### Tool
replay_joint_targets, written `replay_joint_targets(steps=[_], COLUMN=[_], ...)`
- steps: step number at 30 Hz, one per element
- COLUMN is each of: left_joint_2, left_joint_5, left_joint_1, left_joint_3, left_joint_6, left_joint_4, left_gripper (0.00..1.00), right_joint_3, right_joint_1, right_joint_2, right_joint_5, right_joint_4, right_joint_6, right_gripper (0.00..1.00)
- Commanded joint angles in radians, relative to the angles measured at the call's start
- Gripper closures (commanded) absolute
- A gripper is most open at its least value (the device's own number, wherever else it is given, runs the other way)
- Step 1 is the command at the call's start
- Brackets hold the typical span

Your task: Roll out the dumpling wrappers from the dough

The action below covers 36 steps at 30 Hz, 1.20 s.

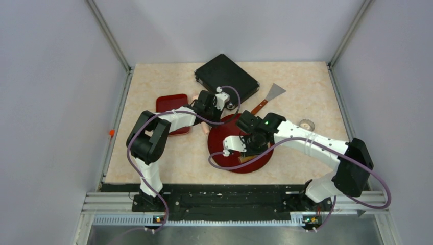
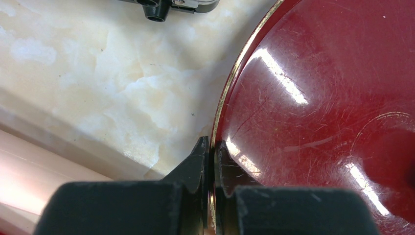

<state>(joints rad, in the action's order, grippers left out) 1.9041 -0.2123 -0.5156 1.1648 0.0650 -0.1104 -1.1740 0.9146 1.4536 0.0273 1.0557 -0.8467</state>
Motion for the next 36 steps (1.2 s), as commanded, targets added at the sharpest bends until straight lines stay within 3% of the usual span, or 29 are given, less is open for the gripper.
replay_joint_targets(steps=[1, 10, 21, 28, 33, 36], left_joint_2=[-0.010, -0.012, -0.006, 0.085, 0.079, 0.087], left_joint_5=[0.119, 0.118, 0.117, 0.055, 0.052, 0.066], left_joint_1=[0.007, 0.006, 0.001, -0.030, -0.070, -0.094], left_joint_3=[-0.021, -0.022, -0.018, 0.104, 0.109, 0.133], left_joint_6=[0.008, 0.007, 0.020, 0.090, 0.176, 0.236], left_joint_4=[0.035, 0.035, 0.032, -0.123, -0.127, -0.152], left_gripper=[1.00, 1.00, 1.00, 1.00, 1.00, 1.00], right_joint_3=[0.020, 0.012, -0.131, -0.184, -0.161, -0.185], right_joint_1=[0.012, 0.011, 0.011, 0.011, 0.012, 0.011], right_joint_2=[0.020, 0.000, -0.098, -0.086, -0.129, -0.120], right_joint_5=[0.140, 0.064, 0.038, -0.070, -0.046, 0.019], right_joint_4=[0.117, 0.005, -0.034, -0.057, -0.129, -0.080], right_joint_6=[0.005, 0.028, -0.001, -0.166, -0.381, -0.429], right_gripper=[1.00, 1.00, 1.00, 1.00, 1.00, 1.00])
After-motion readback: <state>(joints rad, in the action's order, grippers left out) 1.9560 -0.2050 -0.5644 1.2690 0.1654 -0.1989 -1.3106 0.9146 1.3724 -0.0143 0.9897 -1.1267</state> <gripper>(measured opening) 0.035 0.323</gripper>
